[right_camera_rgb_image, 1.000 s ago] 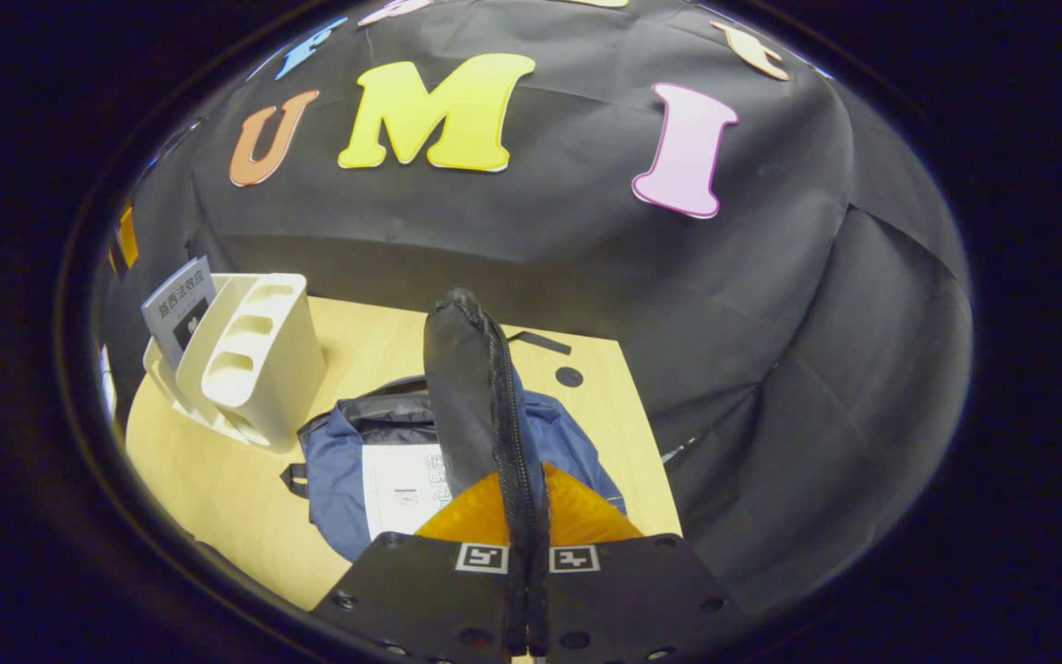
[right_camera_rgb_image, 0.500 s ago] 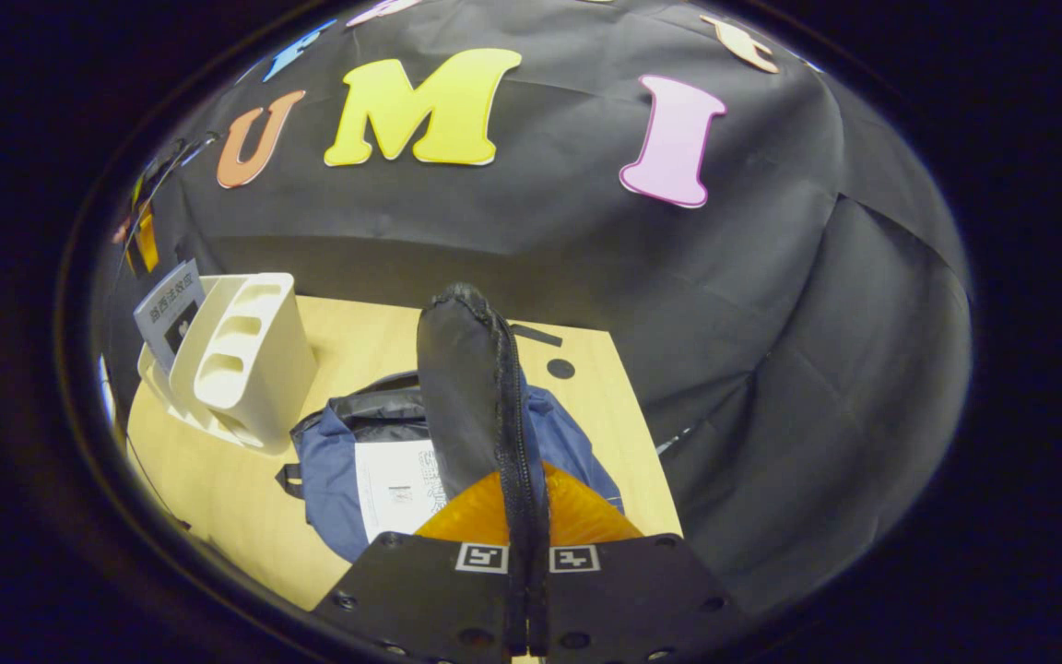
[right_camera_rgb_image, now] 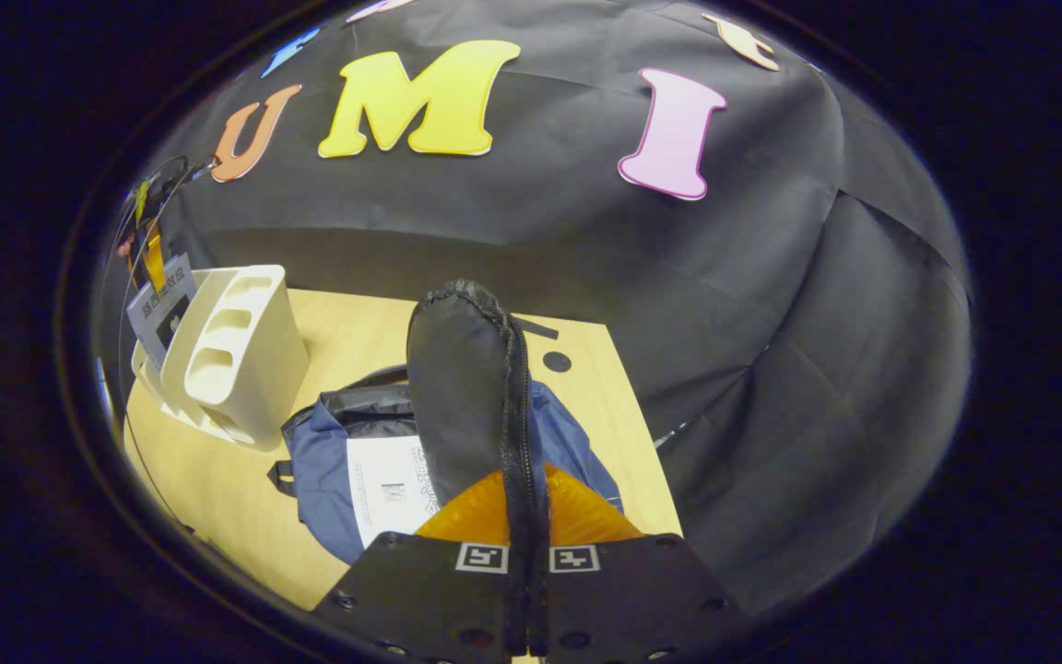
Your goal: Open the schoolbag, grab two books from the bookshelf and put them into the schoolbag.
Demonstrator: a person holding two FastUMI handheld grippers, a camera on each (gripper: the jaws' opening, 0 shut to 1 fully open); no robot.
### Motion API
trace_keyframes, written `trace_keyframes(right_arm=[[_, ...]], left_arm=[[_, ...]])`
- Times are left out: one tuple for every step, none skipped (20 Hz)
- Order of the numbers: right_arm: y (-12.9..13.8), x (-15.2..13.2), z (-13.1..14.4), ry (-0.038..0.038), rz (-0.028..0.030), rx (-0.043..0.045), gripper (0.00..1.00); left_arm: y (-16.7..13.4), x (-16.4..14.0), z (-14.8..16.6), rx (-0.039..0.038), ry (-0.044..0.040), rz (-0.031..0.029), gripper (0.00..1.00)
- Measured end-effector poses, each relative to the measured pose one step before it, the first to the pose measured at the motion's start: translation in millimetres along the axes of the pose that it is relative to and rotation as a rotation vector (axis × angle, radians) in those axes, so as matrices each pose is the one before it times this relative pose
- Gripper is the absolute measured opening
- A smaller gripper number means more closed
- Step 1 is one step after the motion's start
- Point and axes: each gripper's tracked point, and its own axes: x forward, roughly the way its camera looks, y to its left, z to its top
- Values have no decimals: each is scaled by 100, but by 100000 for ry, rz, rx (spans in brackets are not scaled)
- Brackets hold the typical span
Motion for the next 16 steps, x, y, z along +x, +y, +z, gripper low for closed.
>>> trace_keyframes(right_arm=[[-94,99,-76,260,-135,30,1],[-71,46,-35,103,-187,-258,1],[-24,157,-108,134,-35,-76,1],[57,-25,-20,-6,112,-55,1],[-153,134,-71,-99,-70,111,1],[-57,91,14,153,-45,116,1],[-93,87,-119,157,5,127,1],[-77,63,-85,196,-90,90,1],[-57,161,46,78,63,159,1],[-9,3,-9,-12,-7,22,1],[-1,77,38,-68,91,21,1],[-21,8,82,-113,40,-24,1],[-246,-62,-130,-310,103,166,1],[-113,-16,-86,-13,116,281,1],[-34,-30,-73,4,170,309,1],[-17,31,-16,18,161,118,1]], left_arm=[[132,549,-113,-312,1304,530,98],[83,751,-56,-232,1373,343,98],[33,747,-179,-144,1527,456,98],[97,580,-182,-170,884,244,99],[-61,576,2,-123,403,62,98],[20,497,-40,-422,310,485,99],[-72,333,40,-513,337,-28,98],[-152,252,-162,-301,360,-460,99],[-158,105,42,-115,-176,-75,93],[106,232,187,48,-567,851,91],[335,35,129,-241,-608,1714,84],[217,41,189,-826,-100,1998,80],[200,184,-222,-1553,763,594,71],[-345,78,-182,-1391,951,-811,67],[-199,207,-366,-1029,997,-1054,63],[-82,172,-255,-1052,1019,-194,59]])
